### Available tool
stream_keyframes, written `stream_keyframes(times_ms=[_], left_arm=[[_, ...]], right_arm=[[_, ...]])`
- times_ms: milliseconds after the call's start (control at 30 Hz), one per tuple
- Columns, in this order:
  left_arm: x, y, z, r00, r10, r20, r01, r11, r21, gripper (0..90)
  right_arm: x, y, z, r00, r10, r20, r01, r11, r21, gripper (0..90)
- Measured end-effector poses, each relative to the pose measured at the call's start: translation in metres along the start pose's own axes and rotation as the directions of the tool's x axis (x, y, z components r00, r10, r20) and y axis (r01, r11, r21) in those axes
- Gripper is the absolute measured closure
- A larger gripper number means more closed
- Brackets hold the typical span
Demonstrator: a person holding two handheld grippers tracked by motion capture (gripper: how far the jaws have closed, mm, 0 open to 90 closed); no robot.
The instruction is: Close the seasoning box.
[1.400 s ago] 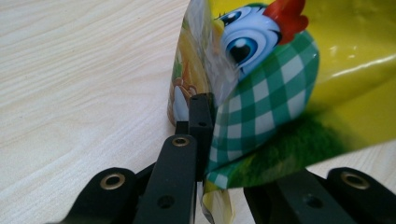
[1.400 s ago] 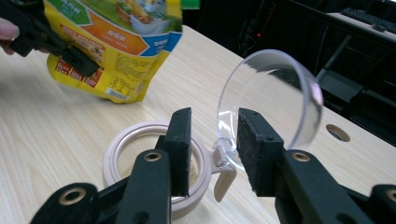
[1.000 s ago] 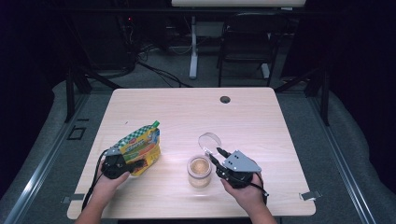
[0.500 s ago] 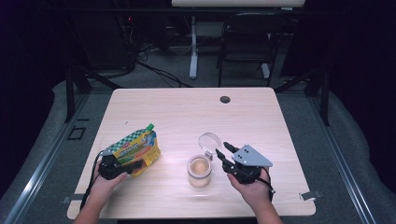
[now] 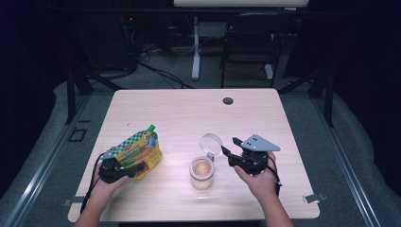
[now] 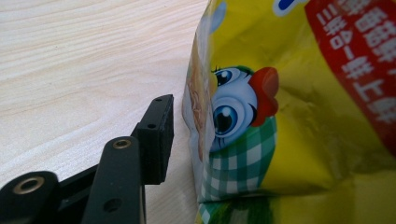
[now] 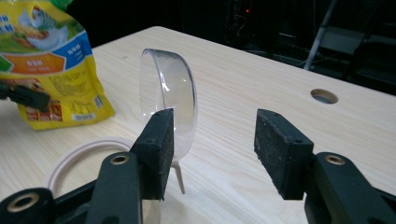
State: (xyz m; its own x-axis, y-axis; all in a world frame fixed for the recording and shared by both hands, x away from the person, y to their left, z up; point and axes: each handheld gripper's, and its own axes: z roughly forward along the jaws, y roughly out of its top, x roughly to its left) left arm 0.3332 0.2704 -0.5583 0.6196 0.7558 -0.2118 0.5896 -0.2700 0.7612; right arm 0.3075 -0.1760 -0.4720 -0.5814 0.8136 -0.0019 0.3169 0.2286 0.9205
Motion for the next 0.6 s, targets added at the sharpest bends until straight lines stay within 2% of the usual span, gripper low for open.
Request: stream_keyframes(times_ms=[100, 200, 333, 467, 600], left_arm=[[0.0, -0.001, -0.001, 1.0, 0.004, 0.0, -0.004, 1.0, -0.007, 51.2], [-0.001, -0.001, -0.002, 1.0, 0.004, 0.001, -0.004, 1.0, -0.005, 51.1], [-0.001, 0.0, -0.002, 1.0, 0.004, -0.004, -0.004, 1.0, -0.002, 51.1], [-0.002, -0.001, -0.002, 0.9999, 0.008, -0.008, -0.008, 0.9999, -0.008, 51.1], [-0.001, -0.001, -0.003, 0.9999, 0.012, -0.006, -0.012, 0.9999, -0.002, 51.1]], right_arm=[[-0.001, -0.001, -0.001, 0.9988, 0.04, -0.029, -0.041, 0.999, -0.035, 48.3], [0.003, 0.0, -0.004, 0.9983, 0.033, -0.049, -0.036, 0.997, -0.066, 48.5], [0.008, 0.003, 0.004, 0.996, 0.014, -0.088, -0.017, 0.999, -0.035, 47.0], [0.011, 0.005, 0.016, 0.9958, -0.003, -0.092, 0.002, 1.0, -0.01, 46.9], [0.011, 0.005, 0.024, 0.996, 0.003, -0.089, -0.003, 1.0, 0.001, 49.5]])
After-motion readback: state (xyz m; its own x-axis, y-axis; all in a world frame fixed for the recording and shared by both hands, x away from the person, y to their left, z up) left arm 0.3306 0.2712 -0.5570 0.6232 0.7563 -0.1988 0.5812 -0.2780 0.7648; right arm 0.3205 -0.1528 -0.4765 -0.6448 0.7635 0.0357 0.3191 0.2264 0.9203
